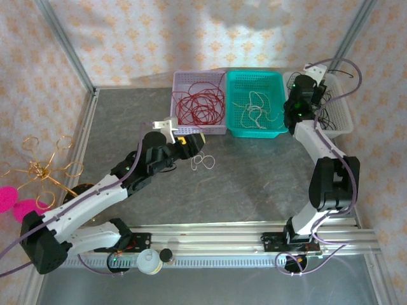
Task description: Untangle the cables
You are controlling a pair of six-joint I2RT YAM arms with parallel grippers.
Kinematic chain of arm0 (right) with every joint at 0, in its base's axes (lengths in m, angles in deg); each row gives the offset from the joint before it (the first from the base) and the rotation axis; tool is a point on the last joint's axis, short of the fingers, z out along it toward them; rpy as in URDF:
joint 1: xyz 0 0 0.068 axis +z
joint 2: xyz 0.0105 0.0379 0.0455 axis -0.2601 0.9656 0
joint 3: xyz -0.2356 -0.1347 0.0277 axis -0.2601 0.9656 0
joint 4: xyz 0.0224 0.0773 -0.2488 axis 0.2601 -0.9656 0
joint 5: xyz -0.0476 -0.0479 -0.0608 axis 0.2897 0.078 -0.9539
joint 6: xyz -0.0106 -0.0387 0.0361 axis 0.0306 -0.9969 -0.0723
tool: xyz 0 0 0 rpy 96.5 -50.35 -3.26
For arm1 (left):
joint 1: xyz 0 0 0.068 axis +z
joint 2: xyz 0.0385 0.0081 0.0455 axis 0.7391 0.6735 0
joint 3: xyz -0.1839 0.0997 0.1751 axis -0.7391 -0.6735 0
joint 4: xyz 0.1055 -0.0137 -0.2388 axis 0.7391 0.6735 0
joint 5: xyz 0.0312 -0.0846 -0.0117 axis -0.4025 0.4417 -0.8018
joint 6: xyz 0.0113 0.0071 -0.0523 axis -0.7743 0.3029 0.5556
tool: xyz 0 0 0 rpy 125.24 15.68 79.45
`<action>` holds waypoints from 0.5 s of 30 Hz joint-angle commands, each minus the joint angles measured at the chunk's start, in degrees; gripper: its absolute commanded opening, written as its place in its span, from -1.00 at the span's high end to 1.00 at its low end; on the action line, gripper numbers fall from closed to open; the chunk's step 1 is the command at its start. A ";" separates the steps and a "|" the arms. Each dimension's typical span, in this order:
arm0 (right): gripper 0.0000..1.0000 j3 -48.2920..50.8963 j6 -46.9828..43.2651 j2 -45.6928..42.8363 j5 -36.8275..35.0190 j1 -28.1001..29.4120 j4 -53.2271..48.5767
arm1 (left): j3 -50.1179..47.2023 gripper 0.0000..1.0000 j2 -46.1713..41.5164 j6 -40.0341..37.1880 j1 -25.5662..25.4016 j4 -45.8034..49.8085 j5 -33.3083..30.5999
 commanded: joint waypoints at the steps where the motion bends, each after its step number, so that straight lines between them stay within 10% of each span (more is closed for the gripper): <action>1: 1.00 0.54 2.12 1.31 2.34 -1.97 3.85 | 1.24 -0.51 1.44 1.20 0.66 -1.32 1.41; 15: 1.00 -9.22 19.12 14.76 15.39 -8.22 -18.30 | 2.23 -0.39 2.60 3.53 0.70 -0.01 2.16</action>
